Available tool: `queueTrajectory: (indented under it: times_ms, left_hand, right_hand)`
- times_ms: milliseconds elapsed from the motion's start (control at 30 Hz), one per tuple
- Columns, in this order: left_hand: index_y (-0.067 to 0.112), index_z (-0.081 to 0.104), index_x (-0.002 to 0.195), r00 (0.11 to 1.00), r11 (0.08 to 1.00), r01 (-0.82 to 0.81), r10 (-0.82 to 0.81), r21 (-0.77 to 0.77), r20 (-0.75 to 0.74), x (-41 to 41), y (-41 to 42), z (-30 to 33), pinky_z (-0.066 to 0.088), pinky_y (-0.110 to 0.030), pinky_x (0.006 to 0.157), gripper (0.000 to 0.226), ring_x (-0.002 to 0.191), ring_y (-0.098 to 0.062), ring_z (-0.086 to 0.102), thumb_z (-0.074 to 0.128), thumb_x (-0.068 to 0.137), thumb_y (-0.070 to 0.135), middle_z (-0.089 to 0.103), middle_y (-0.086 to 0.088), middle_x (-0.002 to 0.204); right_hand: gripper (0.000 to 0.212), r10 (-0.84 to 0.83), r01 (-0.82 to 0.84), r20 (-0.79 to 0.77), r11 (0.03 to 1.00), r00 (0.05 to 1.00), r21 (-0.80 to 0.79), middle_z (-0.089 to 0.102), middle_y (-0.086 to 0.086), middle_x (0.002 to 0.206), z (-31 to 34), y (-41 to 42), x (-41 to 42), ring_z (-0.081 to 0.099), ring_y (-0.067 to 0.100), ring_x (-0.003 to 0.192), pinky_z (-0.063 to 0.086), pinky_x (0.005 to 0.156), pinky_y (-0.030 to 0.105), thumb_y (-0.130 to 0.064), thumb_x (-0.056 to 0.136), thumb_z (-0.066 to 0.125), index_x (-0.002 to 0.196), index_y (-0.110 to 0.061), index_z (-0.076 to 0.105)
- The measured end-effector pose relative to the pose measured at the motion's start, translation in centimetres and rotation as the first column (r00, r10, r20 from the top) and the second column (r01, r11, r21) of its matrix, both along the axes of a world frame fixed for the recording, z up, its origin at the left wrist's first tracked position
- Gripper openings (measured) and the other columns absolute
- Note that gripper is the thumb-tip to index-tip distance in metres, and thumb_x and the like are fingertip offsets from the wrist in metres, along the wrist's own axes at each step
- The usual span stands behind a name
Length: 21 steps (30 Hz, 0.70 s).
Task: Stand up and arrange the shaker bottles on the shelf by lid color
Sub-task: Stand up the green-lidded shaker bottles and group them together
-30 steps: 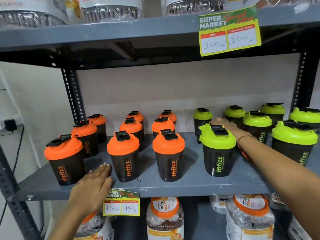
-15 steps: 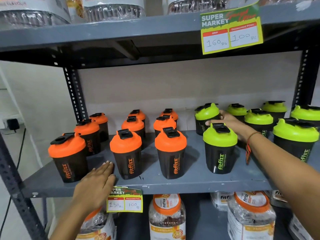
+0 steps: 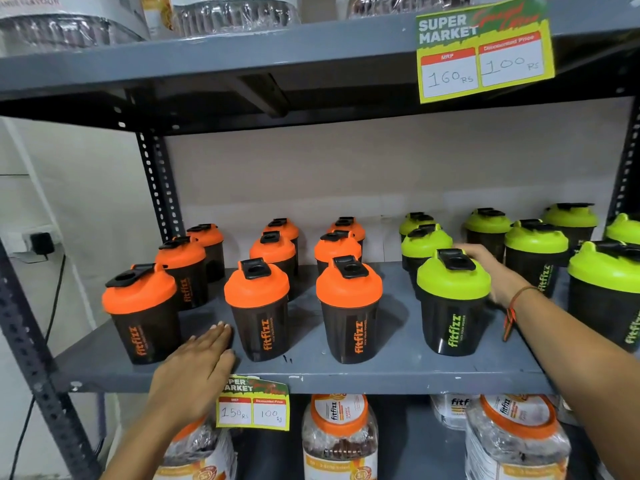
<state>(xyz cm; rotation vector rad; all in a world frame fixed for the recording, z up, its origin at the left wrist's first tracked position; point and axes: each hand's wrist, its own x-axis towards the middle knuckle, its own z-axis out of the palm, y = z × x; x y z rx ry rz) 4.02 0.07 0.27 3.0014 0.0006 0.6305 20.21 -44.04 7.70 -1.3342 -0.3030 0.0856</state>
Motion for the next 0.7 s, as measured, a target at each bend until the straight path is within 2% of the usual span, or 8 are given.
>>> queueTrajectory:
  times_ms: [67,200,267,367,433,500,600,700]
  left_hand:
    - [0.020,0.029,0.149,1.000,1.000,0.006,-0.006,-0.016,-0.005,-0.1,-0.1,0.1,0.017,-0.027,0.117,0.091,0.144,-0.010,0.027,-0.007,0.074,0.058,0.029,0.002,0.157]
    - [0.019,0.029,0.149,1.000,0.999,0.010,-0.011,-0.031,-0.011,-0.2,-0.2,0.2,0.017,-0.027,0.118,0.092,0.144,-0.011,0.026,-0.006,0.074,0.059,0.028,0.001,0.157]
    - [0.020,0.028,0.149,1.000,1.000,0.006,-0.006,-0.016,-0.012,-0.2,-0.2,0.2,0.016,-0.026,0.117,0.092,0.144,-0.010,0.025,-0.008,0.073,0.058,0.028,0.002,0.157]
    - [0.020,0.026,0.150,1.000,1.000,0.004,-0.004,-0.009,-0.022,-0.1,-0.2,0.2,0.015,-0.026,0.118,0.093,0.145,-0.009,0.024,-0.009,0.073,0.058,0.026,0.002,0.158]
    - [0.019,0.025,0.150,1.000,1.000,0.007,-0.007,-0.010,-0.027,-0.1,-0.1,0.2,0.014,-0.026,0.118,0.093,0.145,-0.009,0.023,-0.010,0.073,0.058,0.025,0.002,0.158]
    - [0.019,0.025,0.150,1.000,1.000,0.010,-0.010,-0.002,-0.025,-0.1,-0.1,0.2,0.015,-0.026,0.118,0.093,0.145,-0.009,0.023,-0.010,0.072,0.058,0.025,0.001,0.158]
    - [0.019,0.024,0.150,0.999,1.000,0.014,-0.014,0.003,-0.031,-0.1,-0.1,0.3,0.015,-0.027,0.118,0.094,0.145,-0.010,0.023,-0.011,0.072,0.057,0.025,0.001,0.158]
    - [0.018,0.025,0.150,0.999,1.000,0.019,-0.019,-0.002,-0.033,-0.1,-0.2,0.3,0.016,-0.028,0.118,0.094,0.145,-0.011,0.024,-0.009,0.072,0.058,0.026,-0.001,0.158]
  right_hand:
    - [0.059,0.037,-0.037,-0.018,0.999,0.999,0.025,0.071,0.004,0.059,0.1,-0.1,0.1,0.069,0.014,0.050,0.054,0.047,0.018,-0.005,0.099,0.030,0.061,-0.010,0.076]
    - [0.063,0.020,-0.018,0.047,0.999,0.999,-0.036,0.073,0.001,0.061,-0.1,-0.1,-0.7,0.070,0.008,0.054,0.053,0.049,0.015,0.004,0.098,0.033,0.058,-0.015,0.078]
    - [0.059,0.001,-0.001,0.018,1.000,1.000,0.003,0.075,0.004,0.068,0.4,0.1,-1.1,0.072,0.013,0.057,0.055,0.051,0.019,-0.001,0.098,0.032,0.066,-0.015,0.080]
    - [0.042,-0.054,0.055,-0.013,0.993,0.998,0.102,0.073,0.012,0.099,1.9,0.3,-1.0,0.072,0.022,0.079,0.057,0.073,0.032,-0.025,0.101,0.034,0.103,-0.014,0.074]
    - [0.042,-0.051,0.057,0.088,0.996,0.995,-0.063,0.064,0.010,0.122,2.8,0.3,-0.7,0.066,0.018,0.100,0.053,0.081,0.031,-0.042,0.100,0.037,0.127,-0.017,0.057]
    - [0.051,0.003,0.079,0.222,0.931,0.975,-0.357,0.061,0.001,0.132,4.0,0.5,-0.9,0.063,0.007,0.109,0.051,0.079,0.020,-0.052,0.090,0.047,0.132,-0.025,0.054]
    - [0.049,0.130,0.061,0.263,0.789,0.956,-0.611,0.061,-0.008,0.131,6.8,1.1,-1.8,0.061,-0.004,0.109,0.046,0.083,0.019,-0.048,0.081,0.068,0.128,-0.037,0.058]
    - [0.053,0.233,0.062,0.237,0.579,0.943,-0.813,0.058,-0.009,0.129,8.9,2.0,-2.5,0.058,0.001,0.114,0.048,0.096,0.025,-0.036,0.076,0.079,0.126,-0.040,0.061]
